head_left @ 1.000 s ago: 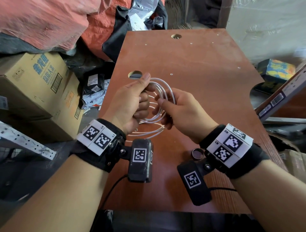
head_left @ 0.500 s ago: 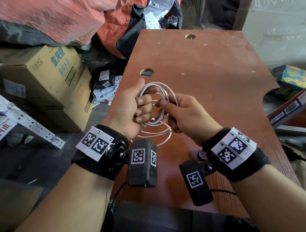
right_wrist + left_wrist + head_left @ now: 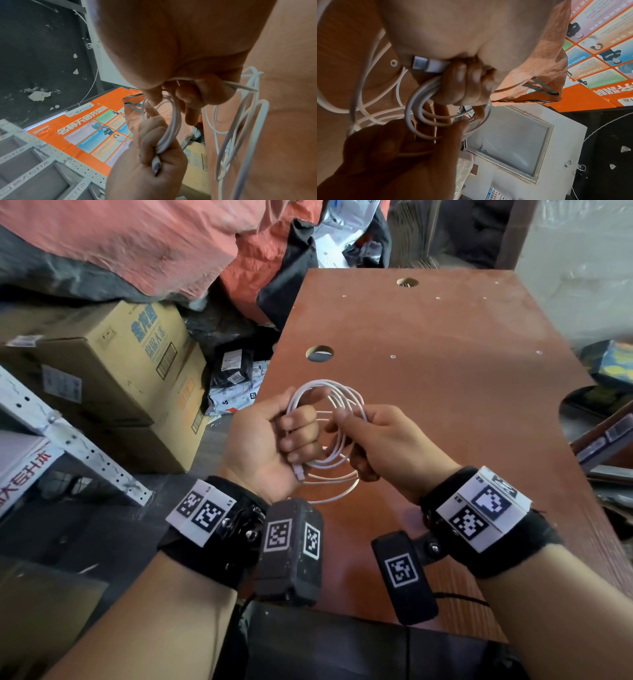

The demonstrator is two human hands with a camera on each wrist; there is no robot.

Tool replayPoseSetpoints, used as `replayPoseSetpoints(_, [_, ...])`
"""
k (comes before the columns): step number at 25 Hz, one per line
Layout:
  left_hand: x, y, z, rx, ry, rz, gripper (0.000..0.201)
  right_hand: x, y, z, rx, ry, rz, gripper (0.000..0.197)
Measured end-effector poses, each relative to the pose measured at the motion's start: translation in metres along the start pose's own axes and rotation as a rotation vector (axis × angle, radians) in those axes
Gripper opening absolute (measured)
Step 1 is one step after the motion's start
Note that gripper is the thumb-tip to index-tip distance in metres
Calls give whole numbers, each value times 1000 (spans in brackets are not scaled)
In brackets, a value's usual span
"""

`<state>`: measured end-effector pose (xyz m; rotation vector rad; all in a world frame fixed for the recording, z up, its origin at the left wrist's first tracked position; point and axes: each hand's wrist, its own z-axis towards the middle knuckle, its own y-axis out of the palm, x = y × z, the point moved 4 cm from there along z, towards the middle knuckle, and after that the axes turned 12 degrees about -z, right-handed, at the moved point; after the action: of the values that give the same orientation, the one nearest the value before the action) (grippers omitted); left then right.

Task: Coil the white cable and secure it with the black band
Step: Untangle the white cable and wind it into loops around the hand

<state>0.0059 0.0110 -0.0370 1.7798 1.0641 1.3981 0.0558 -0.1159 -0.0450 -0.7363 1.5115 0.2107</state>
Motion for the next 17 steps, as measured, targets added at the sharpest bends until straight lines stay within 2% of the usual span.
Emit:
replayPoseSetpoints(2, [3, -2, 1, 21, 7, -6, 35, -4, 2, -3, 24, -24, 14, 40])
replayPoseSetpoints(6, [15, -5, -1, 53, 21, 127, 28, -8, -12, -9, 145, -93, 44, 19])
replayPoseSetpoints(10, [19, -4, -8, 50, -33, 309, 32, -3, -30, -8, 342, -96, 40, 22])
replayPoseSetpoints(14, [18, -1, -10, 17, -49, 381, 27, -6, -40, -5, 418, -88, 1, 25])
replayPoseSetpoints(17, [19, -1, -9, 41, -57, 443, 25, -6, -45, -2, 441, -82, -22, 25])
